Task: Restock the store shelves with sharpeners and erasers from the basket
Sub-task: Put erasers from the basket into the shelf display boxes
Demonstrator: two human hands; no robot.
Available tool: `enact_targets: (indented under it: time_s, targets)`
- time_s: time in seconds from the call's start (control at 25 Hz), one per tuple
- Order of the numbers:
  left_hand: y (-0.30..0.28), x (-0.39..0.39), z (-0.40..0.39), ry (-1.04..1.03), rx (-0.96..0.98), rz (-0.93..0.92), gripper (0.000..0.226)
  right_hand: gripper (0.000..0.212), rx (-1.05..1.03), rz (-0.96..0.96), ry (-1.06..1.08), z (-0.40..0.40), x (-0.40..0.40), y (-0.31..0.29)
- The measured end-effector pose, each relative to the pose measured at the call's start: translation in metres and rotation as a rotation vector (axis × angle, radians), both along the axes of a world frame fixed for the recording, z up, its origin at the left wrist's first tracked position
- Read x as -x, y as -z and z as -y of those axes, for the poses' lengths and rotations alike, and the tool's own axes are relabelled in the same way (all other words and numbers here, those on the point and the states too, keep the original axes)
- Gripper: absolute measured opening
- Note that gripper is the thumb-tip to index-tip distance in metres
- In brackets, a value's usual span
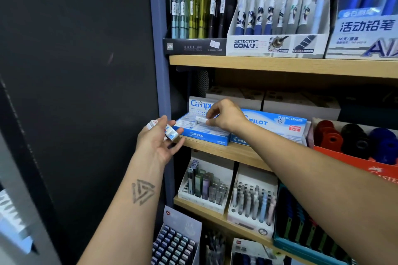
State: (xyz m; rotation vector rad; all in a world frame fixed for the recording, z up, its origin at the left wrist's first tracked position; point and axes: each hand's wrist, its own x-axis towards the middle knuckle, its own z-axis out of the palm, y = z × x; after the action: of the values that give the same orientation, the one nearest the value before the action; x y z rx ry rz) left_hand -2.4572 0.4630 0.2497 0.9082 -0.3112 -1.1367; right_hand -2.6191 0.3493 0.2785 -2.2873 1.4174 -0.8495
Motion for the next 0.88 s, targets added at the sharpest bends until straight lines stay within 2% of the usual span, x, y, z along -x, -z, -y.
enact_targets:
  time_s: [0.16,0.32,0.48,0.56,0.6,0.68,0.72,0.8,0.88]
  targets:
    - [0.000,0.000,0.003,-0.032,0.046,-0.124,0.009,0.011,-0.013,-0.001,-0.121,0.000,-0.023,0.002]
    - [-0.001,0.007,0.005,0.069,0.092,-0.184,0.010,0.006,0.042,-0.033,-0.038,0.004,-0.052,0.009]
    - [-0.004,0.013,0.002,0.143,0.151,-0.183,0.019,0.018,-0.011,-0.067,-0.025,0.007,-0.060,0.013]
    - [-0.001,0.015,0.003,0.163,0.153,-0.154,0.022,0.027,-0.082,0.033,-0.039,0.003,-0.048,0.006]
    - [0.001,0.016,0.004,0.172,0.150,-0.132,0.023,0.027,-0.126,0.145,-0.066,-0.001,-0.038,0.001]
    - [0.003,0.021,0.005,0.190,0.151,-0.082,0.025,0.021,-0.243,0.377,-0.188,-0.016,-0.014,-0.009]
    - [0.004,0.024,0.005,0.198,0.158,-0.052,0.025,0.019,-0.294,0.416,-0.282,-0.025,-0.003,-0.012]
    - [0.003,0.034,0.006,0.204,0.177,-0.012,0.028,0.027,-0.283,0.308,-0.422,-0.037,0.013,-0.013]
    - [0.003,0.045,0.007,0.200,0.193,-0.027,0.033,0.035,-0.149,0.170,-0.429,-0.043,0.020,-0.009]
